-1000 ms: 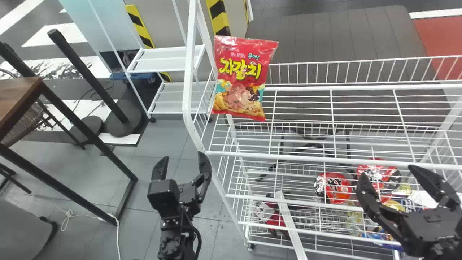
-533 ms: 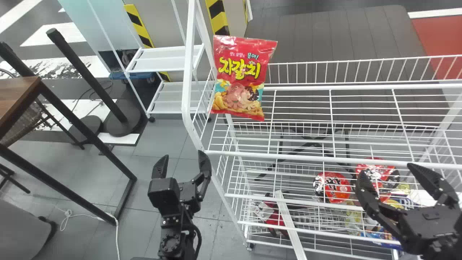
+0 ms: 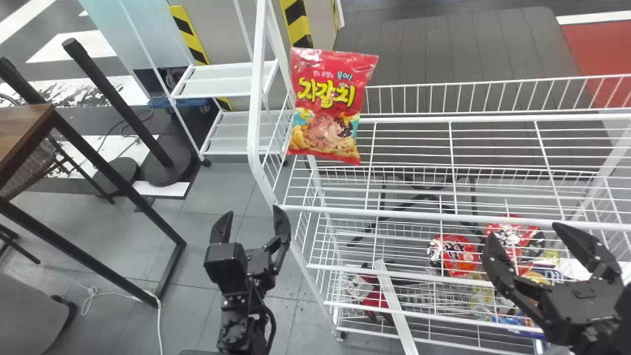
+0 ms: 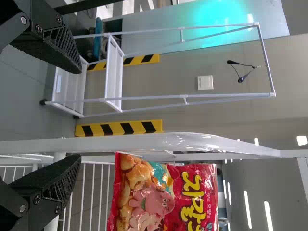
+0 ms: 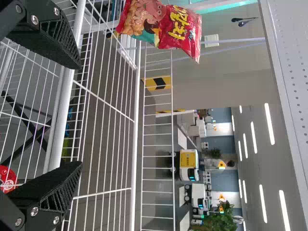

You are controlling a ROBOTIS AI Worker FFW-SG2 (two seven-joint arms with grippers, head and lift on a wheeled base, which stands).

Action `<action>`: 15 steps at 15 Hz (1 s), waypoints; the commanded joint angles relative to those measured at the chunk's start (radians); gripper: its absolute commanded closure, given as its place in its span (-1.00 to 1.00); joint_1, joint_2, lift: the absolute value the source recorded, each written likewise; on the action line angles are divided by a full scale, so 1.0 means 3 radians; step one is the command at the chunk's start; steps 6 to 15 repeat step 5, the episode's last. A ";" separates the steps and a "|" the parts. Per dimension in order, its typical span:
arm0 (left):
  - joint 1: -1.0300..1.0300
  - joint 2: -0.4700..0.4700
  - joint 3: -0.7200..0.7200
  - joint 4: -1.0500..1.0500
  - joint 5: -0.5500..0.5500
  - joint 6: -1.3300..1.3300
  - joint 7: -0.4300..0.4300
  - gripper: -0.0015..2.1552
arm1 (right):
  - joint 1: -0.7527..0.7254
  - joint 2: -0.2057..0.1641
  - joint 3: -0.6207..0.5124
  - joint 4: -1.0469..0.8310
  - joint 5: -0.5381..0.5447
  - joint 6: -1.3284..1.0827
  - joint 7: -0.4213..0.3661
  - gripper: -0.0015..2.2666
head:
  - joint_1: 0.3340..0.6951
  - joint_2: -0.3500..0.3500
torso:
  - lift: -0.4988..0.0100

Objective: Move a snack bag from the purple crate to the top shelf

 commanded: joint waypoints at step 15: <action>-0.0035 0.0008 0.0010 0.0083 0.0037 -0.0106 -0.0022 -0.79 | -0.0024 0.0013 0.0064 0.0000 0.0053 0.0102 -0.0015 -0.90 | 1.00 0.74 | 0.96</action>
